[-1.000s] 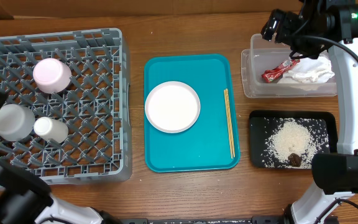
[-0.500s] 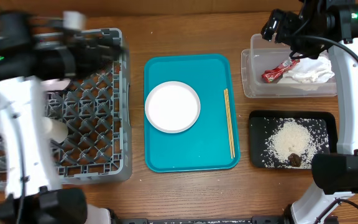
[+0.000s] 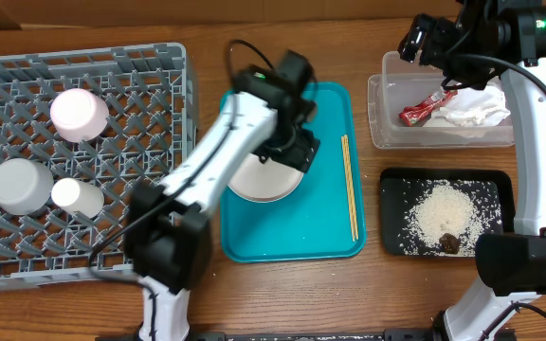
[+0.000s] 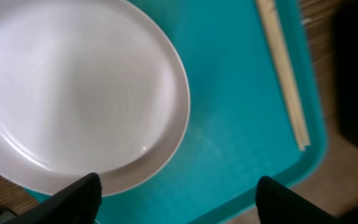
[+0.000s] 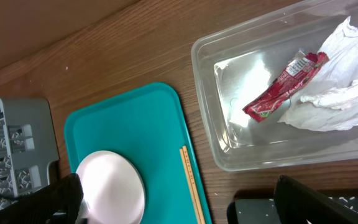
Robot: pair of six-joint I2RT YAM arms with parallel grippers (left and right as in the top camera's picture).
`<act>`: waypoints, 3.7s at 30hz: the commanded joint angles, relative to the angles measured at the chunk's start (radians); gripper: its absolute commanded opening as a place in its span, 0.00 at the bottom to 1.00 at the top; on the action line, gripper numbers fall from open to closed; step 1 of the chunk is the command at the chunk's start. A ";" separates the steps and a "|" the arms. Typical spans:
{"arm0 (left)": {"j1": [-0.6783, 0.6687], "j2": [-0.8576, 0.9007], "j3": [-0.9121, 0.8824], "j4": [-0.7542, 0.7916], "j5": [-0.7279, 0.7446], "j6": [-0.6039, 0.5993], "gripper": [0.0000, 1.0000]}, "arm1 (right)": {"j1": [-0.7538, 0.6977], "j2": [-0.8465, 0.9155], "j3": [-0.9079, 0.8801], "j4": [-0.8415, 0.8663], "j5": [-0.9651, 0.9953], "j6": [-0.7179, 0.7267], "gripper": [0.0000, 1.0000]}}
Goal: Sort waste into correct bins and load items into the dishwasher
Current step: 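Move the left gripper to the white plate on the teal tray, then grasp the white plate rim with the left gripper, then carry the white plate to the rack and stand it upright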
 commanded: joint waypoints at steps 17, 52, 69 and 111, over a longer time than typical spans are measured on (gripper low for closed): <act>-0.186 0.222 0.006 0.059 -0.266 -0.157 0.55 | -0.003 -0.019 0.006 0.003 0.008 0.006 1.00; -0.094 0.218 0.685 -0.309 -0.196 -0.160 0.04 | -0.003 -0.019 0.006 0.003 0.008 0.007 1.00; 0.495 0.206 1.043 -0.397 0.388 0.010 0.04 | -0.003 -0.019 0.006 0.003 0.008 0.007 1.00; 0.802 0.212 0.641 -0.392 0.893 0.440 0.04 | -0.003 -0.019 0.006 0.003 0.008 0.007 1.00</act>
